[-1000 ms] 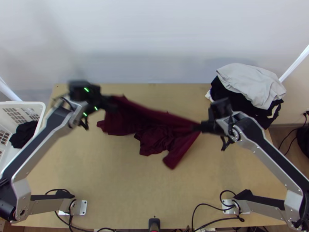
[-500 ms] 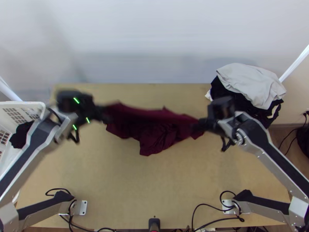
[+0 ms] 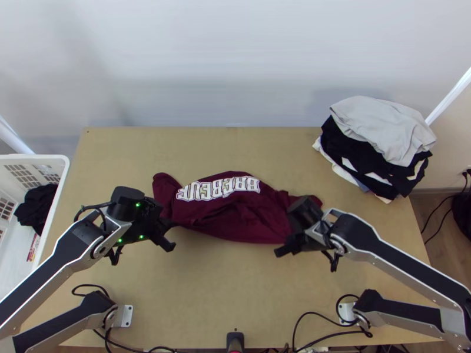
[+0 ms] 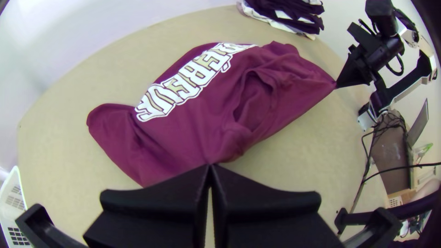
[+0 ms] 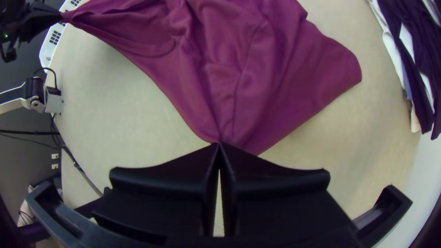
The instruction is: Fold the t-shirt
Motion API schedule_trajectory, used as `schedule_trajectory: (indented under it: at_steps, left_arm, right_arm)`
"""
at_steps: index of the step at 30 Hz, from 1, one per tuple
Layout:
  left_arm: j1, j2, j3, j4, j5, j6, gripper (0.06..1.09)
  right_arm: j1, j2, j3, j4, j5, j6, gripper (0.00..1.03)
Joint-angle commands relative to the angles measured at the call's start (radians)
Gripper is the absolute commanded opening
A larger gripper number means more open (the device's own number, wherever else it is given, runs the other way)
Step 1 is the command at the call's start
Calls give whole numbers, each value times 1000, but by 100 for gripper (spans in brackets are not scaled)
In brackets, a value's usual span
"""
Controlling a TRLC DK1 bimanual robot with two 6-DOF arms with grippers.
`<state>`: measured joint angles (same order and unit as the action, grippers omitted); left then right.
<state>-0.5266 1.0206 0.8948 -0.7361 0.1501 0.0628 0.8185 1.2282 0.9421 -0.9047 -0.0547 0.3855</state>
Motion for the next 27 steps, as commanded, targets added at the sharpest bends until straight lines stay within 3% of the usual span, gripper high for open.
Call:
schedule_trajectory:
  at_steps: [1, 3, 6, 7, 14, 17, 27]
  left_arm:
    - [31, -11, -46, -11, 12, 54, 10]
    - [40, -11, -54, -11, 12, 68, 10]
    - [45, -8, -56, -9, 12, 69, 10]
    - [45, -7, -56, -6, 12, 69, 10]
    - [45, 1, -53, 1, 12, 69, 10]
    - [46, 1, -46, 3, 12, 68, 10]
    - [59, -2, -40, -2, 12, 68, 10]
  right_arm:
    - [10, -21, -55, -14, -11, 19, 3]
    - [5, -10, -60, -10, -10, 13, 4]
    - [-4, 4, -55, -11, -10, -19, 41]
    - [-10, 4, -49, -13, -10, -22, 46]
    - [-58, 36, 69, -11, -11, 21, 45]
    - [-85, 83, 83, 0, -23, 49, 36]
    - [-90, 241, 110, 29, -105, 70, 38]
